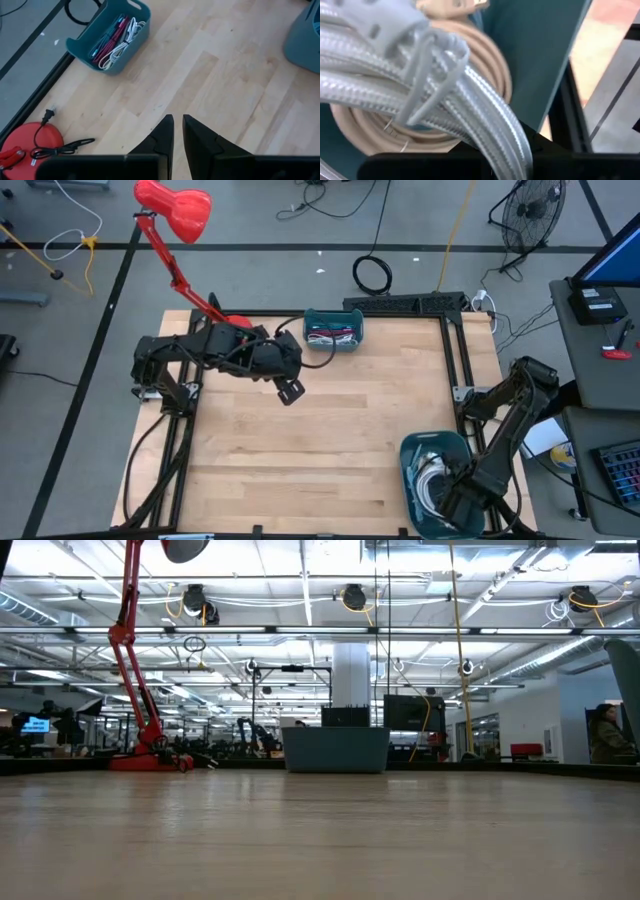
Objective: Pick & Place USB Port
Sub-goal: Put the white HDMI cable into the bottom blue bin
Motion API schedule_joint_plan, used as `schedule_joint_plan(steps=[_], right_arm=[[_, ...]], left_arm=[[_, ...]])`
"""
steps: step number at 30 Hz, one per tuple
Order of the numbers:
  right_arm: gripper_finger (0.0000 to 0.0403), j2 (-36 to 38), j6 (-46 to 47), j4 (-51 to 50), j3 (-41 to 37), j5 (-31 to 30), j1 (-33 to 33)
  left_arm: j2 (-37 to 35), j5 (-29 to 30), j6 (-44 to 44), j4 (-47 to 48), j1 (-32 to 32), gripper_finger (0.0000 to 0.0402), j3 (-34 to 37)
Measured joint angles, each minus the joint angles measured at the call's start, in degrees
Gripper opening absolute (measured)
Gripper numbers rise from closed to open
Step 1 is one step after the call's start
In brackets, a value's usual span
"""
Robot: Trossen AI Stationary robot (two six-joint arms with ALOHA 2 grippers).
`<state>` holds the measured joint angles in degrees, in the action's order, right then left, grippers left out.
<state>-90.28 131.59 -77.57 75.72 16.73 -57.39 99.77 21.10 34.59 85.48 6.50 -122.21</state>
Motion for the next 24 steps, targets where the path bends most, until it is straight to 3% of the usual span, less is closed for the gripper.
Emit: schedule_joint_plan(steps=[15, 24], right_arm=[[0.0023, -0.06, -0.41, 5.61, -5.02, 3.88, -0.5], [0.0026, -0.06, -2.11, 4.01, -5.4, 5.79, -0.52]], left_arm=[[0.0, 0.0, 0.22, 0.01, 0.0, 0.0042, 0.0], [0.0, -0.02, 0.42, 0.01, 0.07, 0.0042, 0.0]])
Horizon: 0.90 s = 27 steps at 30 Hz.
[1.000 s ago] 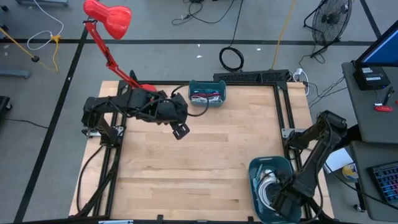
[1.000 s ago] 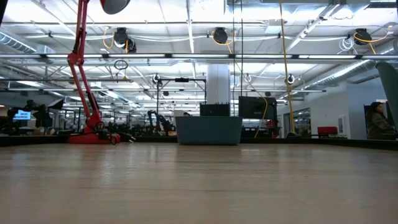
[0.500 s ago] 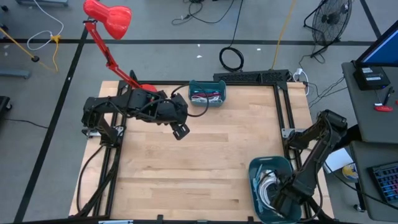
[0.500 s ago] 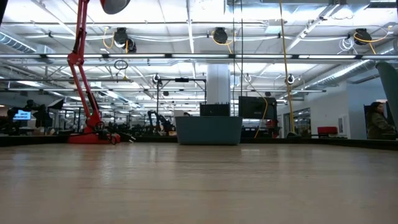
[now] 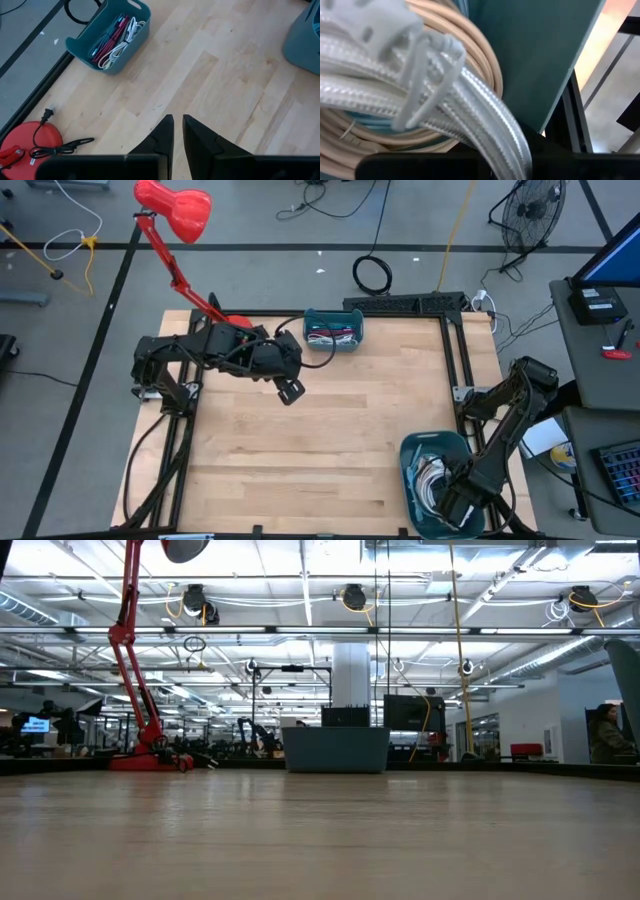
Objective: Pick & Place USB Port
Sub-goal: Put the white HDMI cable into the bottom blue bin
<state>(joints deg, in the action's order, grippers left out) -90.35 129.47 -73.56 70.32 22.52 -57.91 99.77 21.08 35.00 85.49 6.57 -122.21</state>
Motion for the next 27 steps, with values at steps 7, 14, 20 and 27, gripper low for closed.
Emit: schedule_joint_plan(steps=[7, 14, 20, 27], right_arm=[[0.0056, 0.0, -0.61, -0.14, -0.01, -1.42, 0.0], [0.0091, 0.0, -1.18, -0.14, -0.02, -1.7, 0.0], [0.0124, 0.0, -1.59, -0.04, -0.02, -1.73, 0.21], [0.0145, 0.99, -2.78, 0.04, -0.07, -1.51, 0.97]], left_arm=[[0.0, 0.02, -0.02, -0.04, 0.0, 0.0042, 0.0], [0.0, 0.02, -0.02, -0.06, 0.0, 0.0042, 0.0], [0.81, 0.04, -0.46, -0.04, 0.0, 0.0042, 0.0], [4.07, -1.52, -1.56, -0.11, 0.21, 0.0042, 0.04]])
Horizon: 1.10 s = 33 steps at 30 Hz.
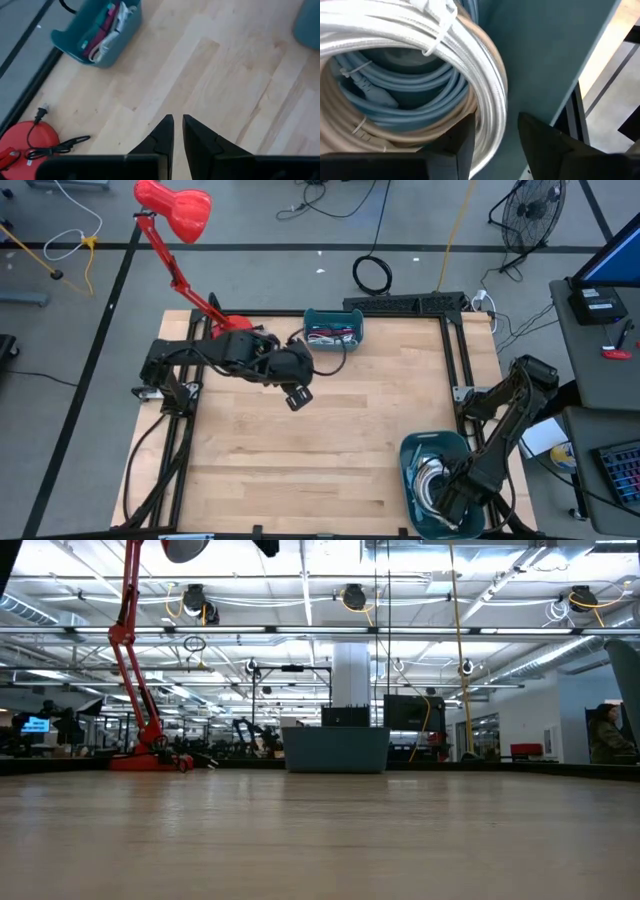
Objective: Pick & Place USB Port
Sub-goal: Put the white HDMI cable into the bottom blue bin, then adjust the bottom blue bin
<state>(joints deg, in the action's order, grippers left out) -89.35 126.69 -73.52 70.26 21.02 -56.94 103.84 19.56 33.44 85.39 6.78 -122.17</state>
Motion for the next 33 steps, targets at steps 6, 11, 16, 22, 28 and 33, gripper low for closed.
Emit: schedule_joint_plan(steps=[6, 11, 16, 22, 28, 33], right_arm=[[0.0147, 2.86, -0.05, -1.05, 0.0, -0.2, 0.55], [0.0137, 6.33, 0.28, -1.38, 0.0, -4.99, 1.22], [0.0124, 10.52, -0.59, -0.38, 0.0, -13.95, 3.45], [0.0112, 15.68, -5.04, 4.11, 0.0, -31.38, 6.57], [0.0105, 20.91, -15.97, 10.41, 0.0, -48.57, 10.38], [0.0101, 24.85, -31.95, 16.84, 0.02, -55.64, 13.96]], left_arm=[[1.76, -1.1, -0.64, -0.43, 0.54, 0.0042, 0.0], [1.14, 1.66, -1.44, -2.78, 0.75, 0.0042, 0.0], [-0.89, 3.2, -2.54, -3.24, 0.62, 0.0042, -0.02], [-1.48, 3.42, -2.74, -3.5, 0.64, 0.0042, -0.01], [-1.71, 1.96, -2.66, -6.79, 0.64, 0.0042, 0.0], [-1.95, 1.37, -4.18, -14.23, 0.6, 0.0042, -0.02]])
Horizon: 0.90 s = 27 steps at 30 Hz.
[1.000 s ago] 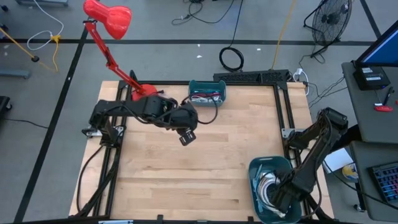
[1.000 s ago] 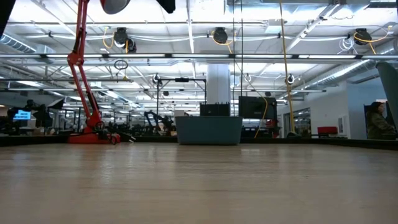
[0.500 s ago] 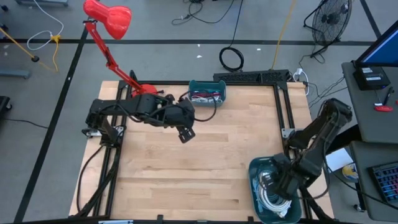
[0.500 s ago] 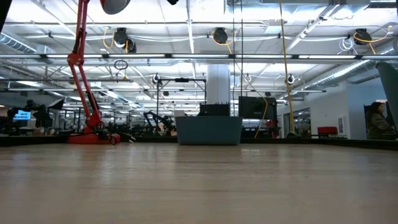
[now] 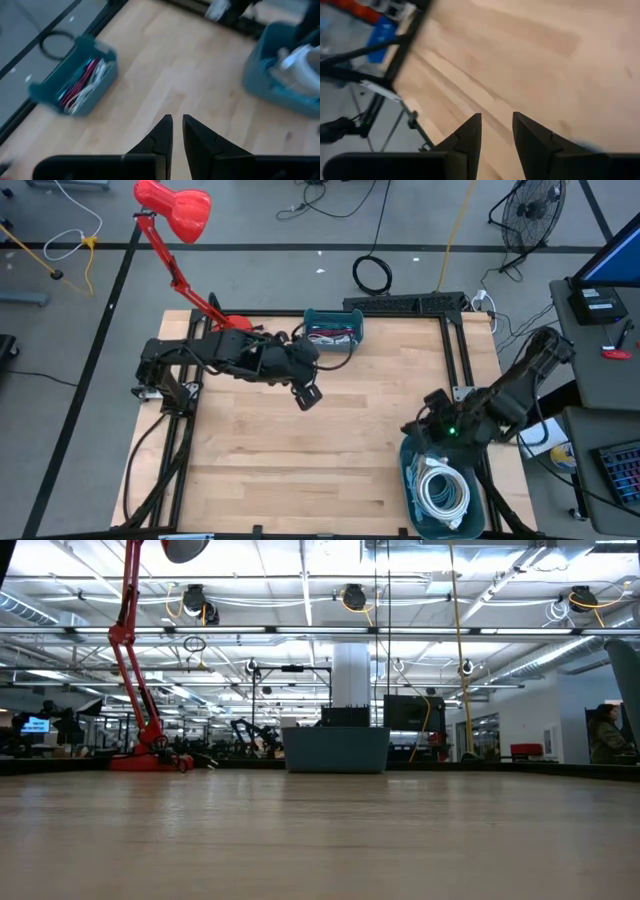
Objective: Pick & Place USB Port
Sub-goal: Adjust the bottom blue bin
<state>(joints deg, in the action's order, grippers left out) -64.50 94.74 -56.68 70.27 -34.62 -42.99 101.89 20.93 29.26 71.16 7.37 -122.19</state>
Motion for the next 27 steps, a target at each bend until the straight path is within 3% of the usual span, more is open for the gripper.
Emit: schedule_joint_plan(steps=[8, 19, 23, 27], right_arm=[[0.0086, 6.42, -28.84, 7.29, 0.01, 0.12, 5.93], [0.0035, 21.46, -63.43, 8.74, -3.36, 0.53, 18.55], [0.0008, 29.91, -73.82, 17.28, -9.95, 6.59, 24.27], [0.0003, 36.64, -76.85, 25.73, -17.23, 14.55, 29.39]], left_arm=[[0.04, -3.64, 0.13, -12.89, -2.62, 0.0042, 0.0], [0.04, -4.33, 10.28, -21.58, -6.4, 0.0042, 0.0], [0.06, -1.91, 11.68, -22.86, -6.19, 0.0042, 0.0], [0.06, -0.88, 11.91, -23.59, -5.72, 0.0042, 0.0]])
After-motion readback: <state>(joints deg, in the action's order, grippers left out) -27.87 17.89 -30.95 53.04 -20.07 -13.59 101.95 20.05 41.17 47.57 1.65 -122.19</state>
